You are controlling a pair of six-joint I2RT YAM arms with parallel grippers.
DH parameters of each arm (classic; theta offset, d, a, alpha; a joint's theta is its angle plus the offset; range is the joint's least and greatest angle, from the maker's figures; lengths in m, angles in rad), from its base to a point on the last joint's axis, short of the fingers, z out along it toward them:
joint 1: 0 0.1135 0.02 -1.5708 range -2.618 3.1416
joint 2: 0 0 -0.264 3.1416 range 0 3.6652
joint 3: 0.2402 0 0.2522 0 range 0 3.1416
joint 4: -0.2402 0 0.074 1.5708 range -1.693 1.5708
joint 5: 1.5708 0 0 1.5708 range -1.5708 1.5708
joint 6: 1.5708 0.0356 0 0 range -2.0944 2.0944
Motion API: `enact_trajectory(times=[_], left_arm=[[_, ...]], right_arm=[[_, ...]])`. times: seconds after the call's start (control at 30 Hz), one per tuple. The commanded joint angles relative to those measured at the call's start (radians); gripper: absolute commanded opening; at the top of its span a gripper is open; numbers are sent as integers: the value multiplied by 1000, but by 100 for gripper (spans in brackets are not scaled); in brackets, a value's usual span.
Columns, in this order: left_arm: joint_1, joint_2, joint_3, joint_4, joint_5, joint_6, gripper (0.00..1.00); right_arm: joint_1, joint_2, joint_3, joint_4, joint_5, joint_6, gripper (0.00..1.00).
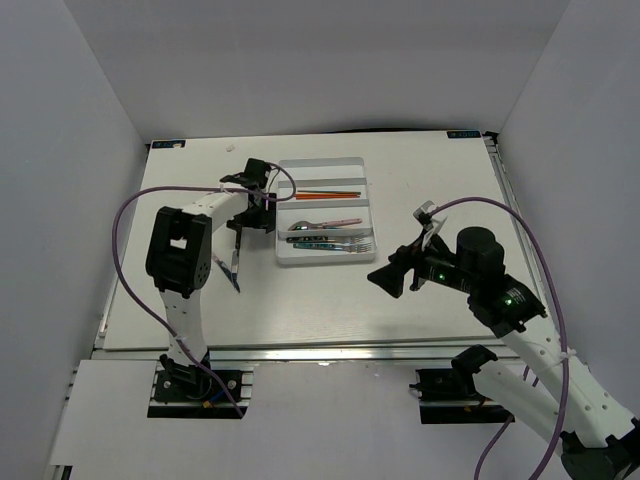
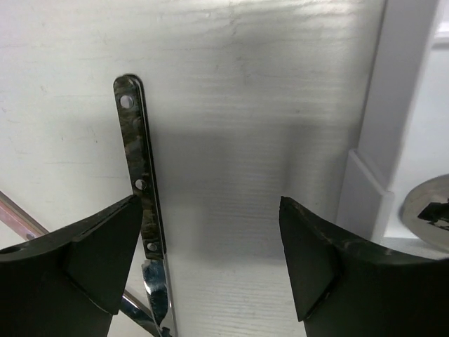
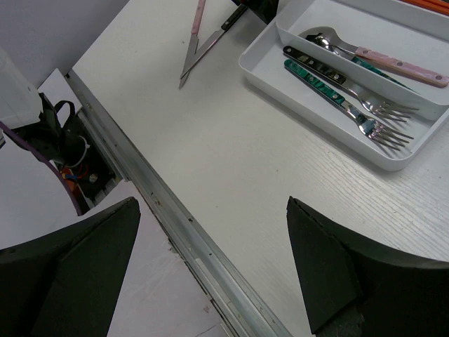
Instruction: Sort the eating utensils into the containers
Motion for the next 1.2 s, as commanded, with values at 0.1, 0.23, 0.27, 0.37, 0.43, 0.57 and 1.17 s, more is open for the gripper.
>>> enact_trajectory(times=[0.1,0.23,0.27,0.37,0.43,0.57,1.17], left_arm=[[33,-32,-52,27,94,14,83],[36,43,-53,24,120,1,72],[39,53,-59,30,119,-12,71],[47,95,-82,35,148,-33,58],[48,100,-102,51,174,-53,51],[48,88,-132,71,188,-68,48],[57,30,88,-110,74,-24,0]], right_arm=[[2,17,14,28,-40,-5,89],[2,26,22,22,-57,13,89],[0,20,22,24,-60,18,89],[2,12,19,28,-56,24,89],[0,15,25,19,-57,22,89],[0,18,41,2,-53,13,89],[2,18,7,50,-65,59,88]])
